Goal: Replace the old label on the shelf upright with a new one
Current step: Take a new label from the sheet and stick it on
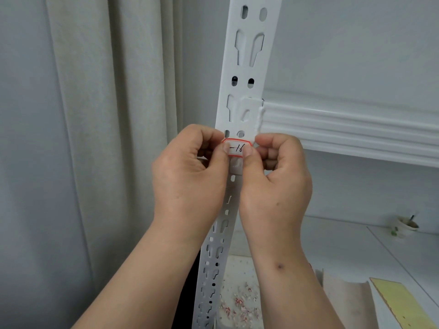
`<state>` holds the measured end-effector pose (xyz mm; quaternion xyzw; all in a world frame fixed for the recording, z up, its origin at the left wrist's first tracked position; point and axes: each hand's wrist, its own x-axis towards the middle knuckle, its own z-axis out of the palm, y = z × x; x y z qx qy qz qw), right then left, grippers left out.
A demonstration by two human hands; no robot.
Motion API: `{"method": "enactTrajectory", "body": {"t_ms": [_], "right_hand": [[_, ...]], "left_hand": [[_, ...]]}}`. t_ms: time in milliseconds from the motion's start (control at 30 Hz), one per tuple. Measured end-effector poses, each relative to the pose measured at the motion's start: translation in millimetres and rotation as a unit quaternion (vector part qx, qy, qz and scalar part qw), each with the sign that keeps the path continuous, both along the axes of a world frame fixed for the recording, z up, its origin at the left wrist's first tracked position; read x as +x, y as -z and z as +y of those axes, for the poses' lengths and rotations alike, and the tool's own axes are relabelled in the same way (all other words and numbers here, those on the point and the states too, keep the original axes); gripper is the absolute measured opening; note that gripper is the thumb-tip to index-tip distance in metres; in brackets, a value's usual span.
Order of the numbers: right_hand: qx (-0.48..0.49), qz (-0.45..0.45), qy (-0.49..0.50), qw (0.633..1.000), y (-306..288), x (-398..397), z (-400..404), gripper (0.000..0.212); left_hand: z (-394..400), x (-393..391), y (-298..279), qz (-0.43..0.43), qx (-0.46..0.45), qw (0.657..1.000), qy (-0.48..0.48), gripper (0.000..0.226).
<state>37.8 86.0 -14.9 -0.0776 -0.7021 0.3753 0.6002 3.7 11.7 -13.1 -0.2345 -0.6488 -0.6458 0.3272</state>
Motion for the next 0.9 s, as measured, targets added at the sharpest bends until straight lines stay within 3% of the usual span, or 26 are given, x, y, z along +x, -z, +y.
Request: {"method": "enactTrajectory", "body": {"t_ms": [233, 433, 600, 900], "right_hand": [[0.000, 0.004, 0.002, 1.000, 1, -2, -1, 0.017], [-0.023, -0.006, -0.008, 1.000, 0, -1, 1, 0.030], [-0.029, 0.001, -0.010, 1.000, -1, -3, 0, 0.029], [-0.028, -0.004, 0.004, 1.000, -2, -4, 0, 0.028]], "left_hand": [[2, -3, 2, 0.022, -0.024, 0.999, -0.041, 0.026], [3, -5, 5, 0.042, -0.031, 0.997, -0.053, 0.024], [5, -8, 8, 0.069, -0.028, 0.994, -0.076, 0.011], [8, -11, 11, 0.120, -0.030, 0.986, -0.116, 0.008]]}}
